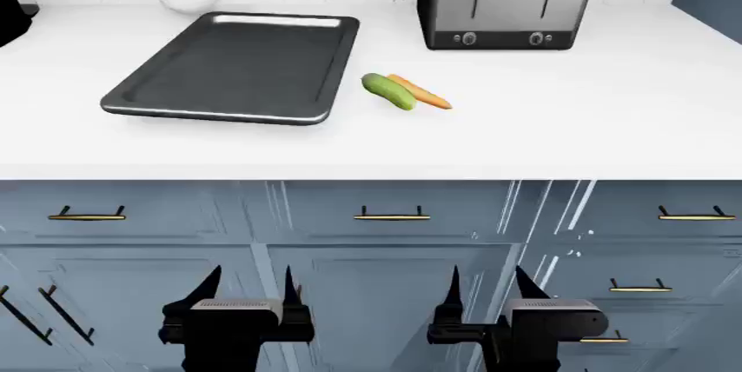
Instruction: Place the two vegetables and bowl onto the tray for setting up a vegetable dip station.
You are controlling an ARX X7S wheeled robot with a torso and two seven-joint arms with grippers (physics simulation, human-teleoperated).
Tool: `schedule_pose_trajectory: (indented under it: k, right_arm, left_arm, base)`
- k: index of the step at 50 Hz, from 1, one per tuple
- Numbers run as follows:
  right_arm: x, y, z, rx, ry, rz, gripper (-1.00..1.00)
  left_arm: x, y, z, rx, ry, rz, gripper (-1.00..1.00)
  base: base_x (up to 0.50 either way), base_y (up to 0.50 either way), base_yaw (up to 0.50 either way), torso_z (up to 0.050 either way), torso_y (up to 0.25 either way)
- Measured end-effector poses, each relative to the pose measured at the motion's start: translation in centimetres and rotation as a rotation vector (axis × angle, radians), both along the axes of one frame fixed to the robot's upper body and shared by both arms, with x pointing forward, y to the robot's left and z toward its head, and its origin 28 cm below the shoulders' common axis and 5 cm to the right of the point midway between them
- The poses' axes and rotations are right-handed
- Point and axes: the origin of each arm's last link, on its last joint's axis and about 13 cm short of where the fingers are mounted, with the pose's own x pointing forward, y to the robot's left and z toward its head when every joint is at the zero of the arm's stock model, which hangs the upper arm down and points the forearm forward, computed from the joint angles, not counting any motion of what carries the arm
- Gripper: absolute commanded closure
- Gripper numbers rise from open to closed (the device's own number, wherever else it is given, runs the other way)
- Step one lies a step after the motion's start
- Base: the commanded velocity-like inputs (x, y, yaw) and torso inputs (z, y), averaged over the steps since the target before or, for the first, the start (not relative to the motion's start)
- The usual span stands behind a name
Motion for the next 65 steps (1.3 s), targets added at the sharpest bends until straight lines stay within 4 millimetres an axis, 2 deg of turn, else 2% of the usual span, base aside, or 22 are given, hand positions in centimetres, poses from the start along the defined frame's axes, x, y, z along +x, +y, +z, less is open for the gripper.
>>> schedule_pose_trajectory:
  k: [8, 13, 18, 25, 28, 33, 41, 45, 50, 65]
  right_arm:
    - [-0.8, -0.7, 0.3, -0.059, 0.02, -0.022, -1.0]
    - [-2.2, -2.0, 2.1, -0.102, 0.056, -0.001, -1.0]
    - [-2.4, -4.0, 6.4, -0.134, 0.056, 0.031, -1.0]
    - [-0.7, -7.4, 14.9, -0.087, 0.012, 0.109, -1.0]
    - [-0.1, -7.8, 18.2, -0.08, -0.012, 0.181, -1.0]
    - [0.3, -8.2, 22.9, -0.173, -0.062, 0.291, -1.0]
    - [0.7, -8.4, 28.7, -0.353, -0.114, 0.401, -1.0]
    - [0.8, -8.5, 30.5, -0.42, -0.132, 0.423, -1.0]
    - [0.9, -8.6, 31.8, -0.474, -0.147, 0.434, -1.0]
    - [1.2, -8.9, 32.9, -0.54, -0.181, 0.43, -1.0]
  left_arm:
    - [0.3, 0.1, 1.4, 0.001, -0.034, -0.063, -1.0]
    - [0.7, 1.2, 3.8, 0.03, -0.068, -0.14, -1.0]
    - [2.6, 3.2, 9.0, 0.058, -0.149, -0.196, -1.0]
    - [6.0, 5.8, 17.9, 0.194, -0.3, -0.275, -1.0]
    - [7.0, 6.7, 21.2, 0.261, -0.353, -0.285, -1.0]
    - [8.1, 8.1, 25.8, 0.355, -0.417, -0.279, -1.0]
    - [9.3, 9.6, 31.8, 0.479, -0.472, -0.255, -1.0]
    - [9.7, 10.1, 33.7, 0.518, -0.486, -0.241, -1.0]
    - [10.0, 10.5, 35.1, 0.555, -0.49, -0.225, -1.0]
    - [10.5, 10.7, 36.6, 0.638, -0.491, -0.204, -1.0]
  base:
    - [0.0, 0.0, 0.0, 0.012, 0.03]
    - [0.0, 0.0, 0.0, 0.049, 0.119]
    - [0.0, 0.0, 0.0, 0.049, 0.12]
    - [0.0, 0.0, 0.0, 0.049, 0.122]
    - [0.0, 0.0, 0.0, 0.049, 0.124]
    - [0.26, 0.25, 0.0, 0.049, 0.123]
    - [0.41, 0.32, 0.0, 0.049, 0.125]
    - [0.41, 0.33, 0.0, 0.049, 0.124]
    - [0.41, 0.33, 0.0, 0.039, 0.073]
    - [0.41, 0.33, 0.0, 0.001, 0.0]
